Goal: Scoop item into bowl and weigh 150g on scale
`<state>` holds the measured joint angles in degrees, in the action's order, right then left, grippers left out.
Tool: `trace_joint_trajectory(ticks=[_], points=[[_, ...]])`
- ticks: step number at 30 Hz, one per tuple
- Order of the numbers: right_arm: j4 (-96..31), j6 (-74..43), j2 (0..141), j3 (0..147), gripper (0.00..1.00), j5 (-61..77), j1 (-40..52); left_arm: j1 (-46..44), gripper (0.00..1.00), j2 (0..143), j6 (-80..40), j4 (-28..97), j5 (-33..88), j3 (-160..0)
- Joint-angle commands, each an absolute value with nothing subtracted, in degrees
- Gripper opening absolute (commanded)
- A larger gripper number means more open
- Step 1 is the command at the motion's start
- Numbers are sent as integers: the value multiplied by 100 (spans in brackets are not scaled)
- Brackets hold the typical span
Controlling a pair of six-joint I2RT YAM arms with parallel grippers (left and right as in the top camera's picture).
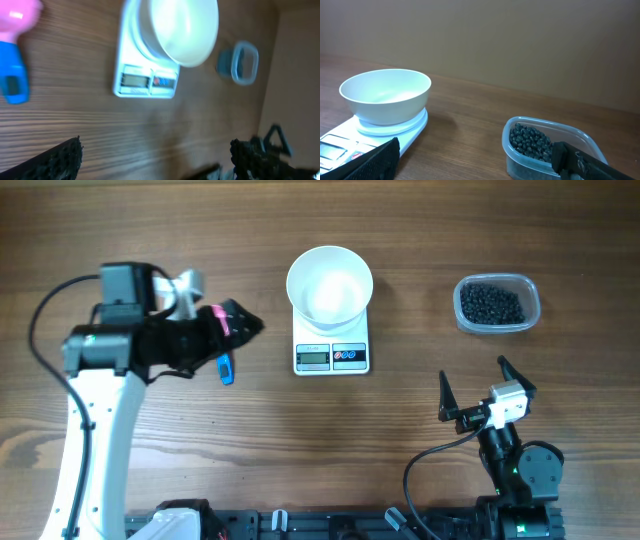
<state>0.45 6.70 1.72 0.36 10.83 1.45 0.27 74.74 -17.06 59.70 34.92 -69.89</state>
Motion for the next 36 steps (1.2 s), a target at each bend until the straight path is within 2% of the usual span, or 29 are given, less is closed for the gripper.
trace_joint_trajectory(ticks=[1,2,6,7,9,10,11,12,15,16,17,18,27,36], points=[[75,602,169,30,100,1026,121,-965,93,7596,-1826,5701,3063,-7072],[75,600,169,30,100,1026,121,-1208,100,7629,-2062,5618,2729,-7072],[75,602,169,30,100,1026,121,-2099,99,7780,-3435,5430,843,-7072],[75,600,169,30,100,1026,121,-2327,88,7846,-3658,5428,436,-7072],[75,602,169,30,100,1026,121,-2740,75,7972,-3695,5398,67,-7072],[75,600,169,30,100,1026,121,-2930,74,8062,-3695,5328,5,-7065],[75,600,169,30,100,1026,121,-3107,61,8165,-3695,5186,10,-7041],[75,602,169,30,100,1026,121,-3227,43,8267,-3699,5078,12,-7035],[75,600,169,30,100,1026,121,-3603,26,8646,-4056,4838,12,-7035],[75,600,169,30,100,1026,121,-3719,25,8785,-4224,4762,10,-7035],[75,600,169,30,100,1026,121,-3815,19,8932,-4309,4661,8,-7035],[75,598,169,30,100,1026,121,-3903,4,9102,-4311,4528,-19,-7035],[75,602,169,30,100,1026,121,-4115,4,10409,-4287,3857,-1081,-7035],[75,602,169,30,100,1026,121,-4154,4,10892,-4246,2915,-985,-7035]])
